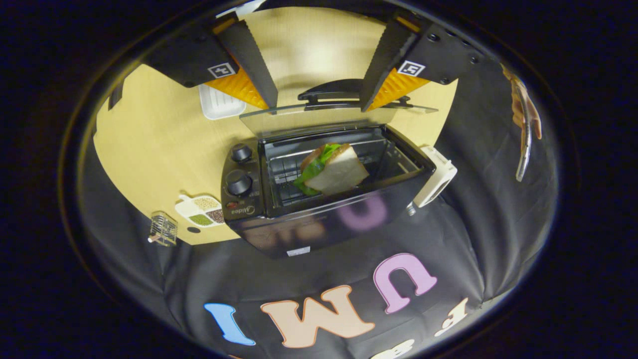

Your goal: Open the toaster oven, put the food inside, and close the toaster oven door.

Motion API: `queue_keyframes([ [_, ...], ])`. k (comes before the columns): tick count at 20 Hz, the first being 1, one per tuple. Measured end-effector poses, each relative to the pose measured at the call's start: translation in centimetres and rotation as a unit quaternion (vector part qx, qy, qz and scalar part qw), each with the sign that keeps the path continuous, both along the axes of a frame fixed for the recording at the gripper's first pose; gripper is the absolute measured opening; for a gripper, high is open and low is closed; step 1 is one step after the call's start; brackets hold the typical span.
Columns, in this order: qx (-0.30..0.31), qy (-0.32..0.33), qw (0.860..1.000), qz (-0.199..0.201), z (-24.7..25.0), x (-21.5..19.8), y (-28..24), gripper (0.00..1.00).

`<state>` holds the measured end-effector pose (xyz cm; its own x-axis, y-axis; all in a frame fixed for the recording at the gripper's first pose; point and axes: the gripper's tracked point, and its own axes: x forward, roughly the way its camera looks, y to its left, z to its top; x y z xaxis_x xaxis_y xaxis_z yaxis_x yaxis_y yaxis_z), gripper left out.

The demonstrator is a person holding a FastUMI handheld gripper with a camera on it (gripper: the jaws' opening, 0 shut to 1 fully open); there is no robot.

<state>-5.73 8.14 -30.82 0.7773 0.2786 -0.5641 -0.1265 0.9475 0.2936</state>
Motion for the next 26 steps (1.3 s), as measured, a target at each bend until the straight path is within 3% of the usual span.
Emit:
queue_keyframes([
  [21,0.059,-0.096,0.991,-0.069,4.8,9.5,1.7,1.0],
  [26,0.055,-0.107,0.99,-0.079,5.0,9.4,1.8,1.0],
])
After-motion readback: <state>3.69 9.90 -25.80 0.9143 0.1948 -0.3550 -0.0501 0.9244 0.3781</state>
